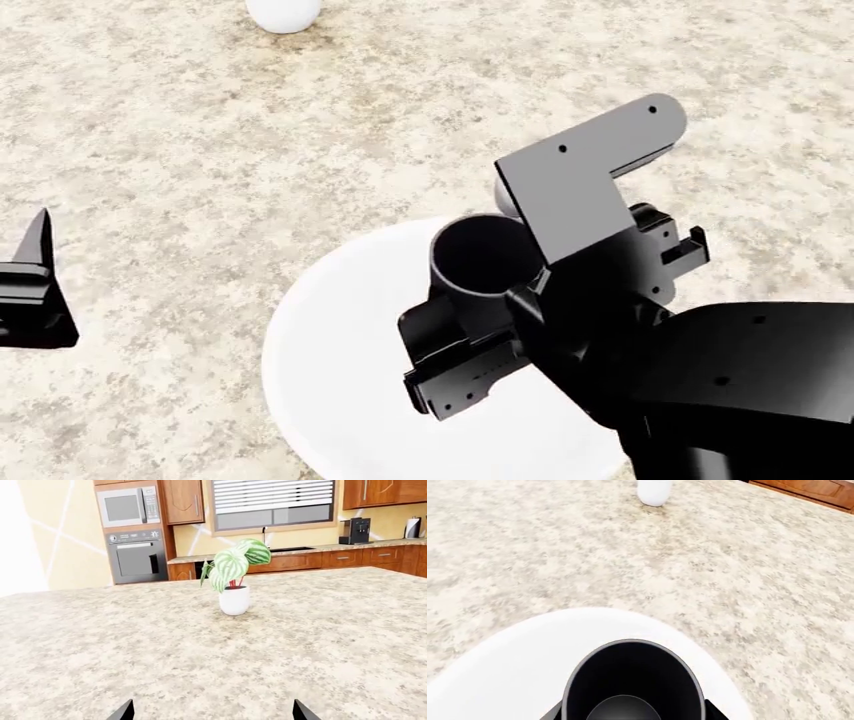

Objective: Place the cup inside the bowl on the dining table and move the bowl to any counter.

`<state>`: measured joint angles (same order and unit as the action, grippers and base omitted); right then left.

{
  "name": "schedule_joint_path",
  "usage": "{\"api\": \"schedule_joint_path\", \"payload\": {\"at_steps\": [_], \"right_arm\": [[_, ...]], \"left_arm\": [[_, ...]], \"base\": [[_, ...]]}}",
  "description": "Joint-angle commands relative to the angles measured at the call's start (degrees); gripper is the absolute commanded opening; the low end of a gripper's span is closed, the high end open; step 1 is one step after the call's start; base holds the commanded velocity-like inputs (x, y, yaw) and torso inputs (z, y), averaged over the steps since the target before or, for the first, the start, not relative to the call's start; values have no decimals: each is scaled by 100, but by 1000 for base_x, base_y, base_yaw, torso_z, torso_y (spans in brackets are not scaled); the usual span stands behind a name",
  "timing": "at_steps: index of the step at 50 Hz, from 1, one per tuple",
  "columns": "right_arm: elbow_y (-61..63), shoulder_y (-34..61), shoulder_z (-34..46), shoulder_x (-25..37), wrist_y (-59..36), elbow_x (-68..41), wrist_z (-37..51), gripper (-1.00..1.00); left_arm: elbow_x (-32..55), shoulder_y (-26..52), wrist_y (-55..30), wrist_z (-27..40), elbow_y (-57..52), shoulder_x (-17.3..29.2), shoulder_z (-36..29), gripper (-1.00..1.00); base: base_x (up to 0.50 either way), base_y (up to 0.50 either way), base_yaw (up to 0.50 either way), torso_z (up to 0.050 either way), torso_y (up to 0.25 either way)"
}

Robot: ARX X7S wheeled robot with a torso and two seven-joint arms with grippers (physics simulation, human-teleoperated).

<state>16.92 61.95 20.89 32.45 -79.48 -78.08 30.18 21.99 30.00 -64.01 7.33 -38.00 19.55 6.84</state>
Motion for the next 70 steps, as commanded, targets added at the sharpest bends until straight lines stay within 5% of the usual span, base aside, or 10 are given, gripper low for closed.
{"api": "schedule_joint_path", "payload": {"at_steps": [1,22,23,56,70], "right_arm": [[18,22,46,-14,-26,-41,-24,-100],[48,-100,118,61,11,-315,137,-100],[42,-100,129,68,17,-306,129,100],[-194,869,-219,392,73,-647,483,100],[-478,-11,-1043,1178,545,-906,1004,100]], "left_arm": [[-52,-15,98,29,58,-41,-48,100],[37,31,67,10,68,30,5,100],[21,39,76,37,79,5,-31,100],[80,-1,149,81,107,31,-42,100],[137,-23,160,69,107,70,21,100]], "base": [[0,0,0,0,0],[0,0,0,0,0],[0,0,0,0,0],[0,0,0,0,0],[0,0,0,0,0]]}}
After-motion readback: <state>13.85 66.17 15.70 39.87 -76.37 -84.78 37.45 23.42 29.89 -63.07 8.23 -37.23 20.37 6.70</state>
